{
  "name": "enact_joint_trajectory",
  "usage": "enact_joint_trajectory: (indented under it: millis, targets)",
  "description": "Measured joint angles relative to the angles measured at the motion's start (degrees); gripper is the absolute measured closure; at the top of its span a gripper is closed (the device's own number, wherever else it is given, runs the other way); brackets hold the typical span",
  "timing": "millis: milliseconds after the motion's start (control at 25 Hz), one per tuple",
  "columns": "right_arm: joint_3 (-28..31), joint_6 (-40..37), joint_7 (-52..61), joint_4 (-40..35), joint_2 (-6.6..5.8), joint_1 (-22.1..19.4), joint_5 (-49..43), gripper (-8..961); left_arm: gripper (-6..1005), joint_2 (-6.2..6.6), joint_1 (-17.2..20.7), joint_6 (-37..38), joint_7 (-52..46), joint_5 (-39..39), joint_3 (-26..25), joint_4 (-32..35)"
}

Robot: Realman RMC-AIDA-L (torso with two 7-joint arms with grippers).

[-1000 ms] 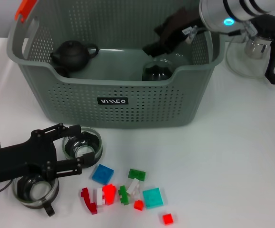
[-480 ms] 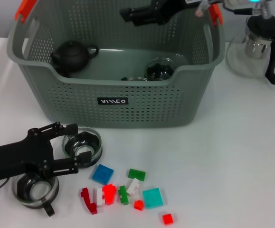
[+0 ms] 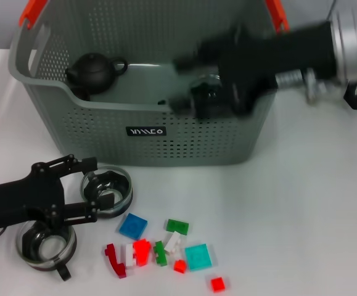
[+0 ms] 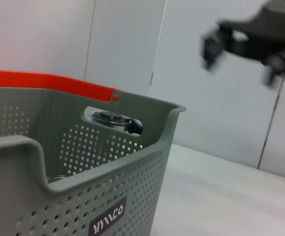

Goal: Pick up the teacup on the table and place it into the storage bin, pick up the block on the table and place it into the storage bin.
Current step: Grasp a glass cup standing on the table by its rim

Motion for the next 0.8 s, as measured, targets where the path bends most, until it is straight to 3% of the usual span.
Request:
enact_joint_trajectory:
  millis: [160,480,800]
  targets:
    - [0.0,-7.2,-1.6,1.0,-0.01,-1.7,-0.2,319,140,-0.01,0.7,1.6,-1.6,0.1,-0.1,2.5]
    - [-0.4,-9.4,-1.9,5.1,-0.18,-4.1,-0.3,318,141,-0.14,3.2,3.8,-5.5,1.3,-0.1,10.6]
    - [-0.6,-9.3,-2.2,9.2,0.0,-2.7,-3.2,322,141,-1.08,4.8,5.7,-17.5,7.4,0.0,26.7]
